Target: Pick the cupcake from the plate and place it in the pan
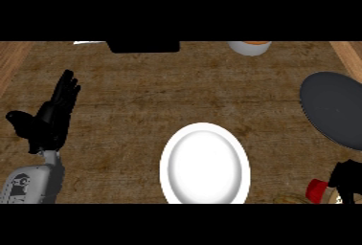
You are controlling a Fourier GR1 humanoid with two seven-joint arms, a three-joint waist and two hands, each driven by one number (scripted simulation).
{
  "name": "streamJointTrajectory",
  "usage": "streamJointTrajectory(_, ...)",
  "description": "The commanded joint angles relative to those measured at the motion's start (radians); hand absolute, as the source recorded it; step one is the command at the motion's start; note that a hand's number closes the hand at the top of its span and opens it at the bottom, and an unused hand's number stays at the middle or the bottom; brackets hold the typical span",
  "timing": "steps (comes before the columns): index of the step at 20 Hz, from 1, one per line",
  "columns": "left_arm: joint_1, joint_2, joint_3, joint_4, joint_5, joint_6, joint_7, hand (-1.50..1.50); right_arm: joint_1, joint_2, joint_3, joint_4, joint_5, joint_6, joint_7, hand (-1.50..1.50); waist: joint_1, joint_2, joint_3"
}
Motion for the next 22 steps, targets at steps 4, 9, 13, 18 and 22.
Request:
streamJointTrajectory(4, -0.014, 0.035, 0.033, 0.028, 0.023, -0.036, -0.031, 0.0, -0.175, -0.014, -0.318, 0.196, -0.401, 0.072, 0.024, 1.5, 0.021, 0.005, 0.0)
streamJointTrajectory(9, -0.018, -0.014, -0.012, 0.027, -0.001, -0.013, -0.018, 0.0, -0.451, -0.168, -0.398, 0.575, -0.347, 0.051, -0.029, 1.5, 0.044, 0.009, 0.0)
streamJointTrajectory(13, -0.063, -0.047, -0.049, 0.034, -0.034, 0.02, 0.008, 0.0, -0.537, -0.215, -0.385, 0.905, -0.214, -0.056, -0.241, 1.5, 0.057, 0.015, 0.002)
streamJointTrajectory(18, -0.071, -0.012, -0.015, 0.034, 0.004, -0.023, -0.015, 0.0, -0.634, -0.262, -0.38, 1.206, -0.068, -0.245, -0.414, 1.5, 0.074, 0.021, 0.003)
streamJointTrajectory(22, -0.073, -0.031, -0.035, 0.05, -0.011, -0.018, -0.028, 0.0, -0.779, -0.285, -0.373, 1.491, -0.028, -0.327, -0.504, 1.5, 0.079, 0.023, 0.003)
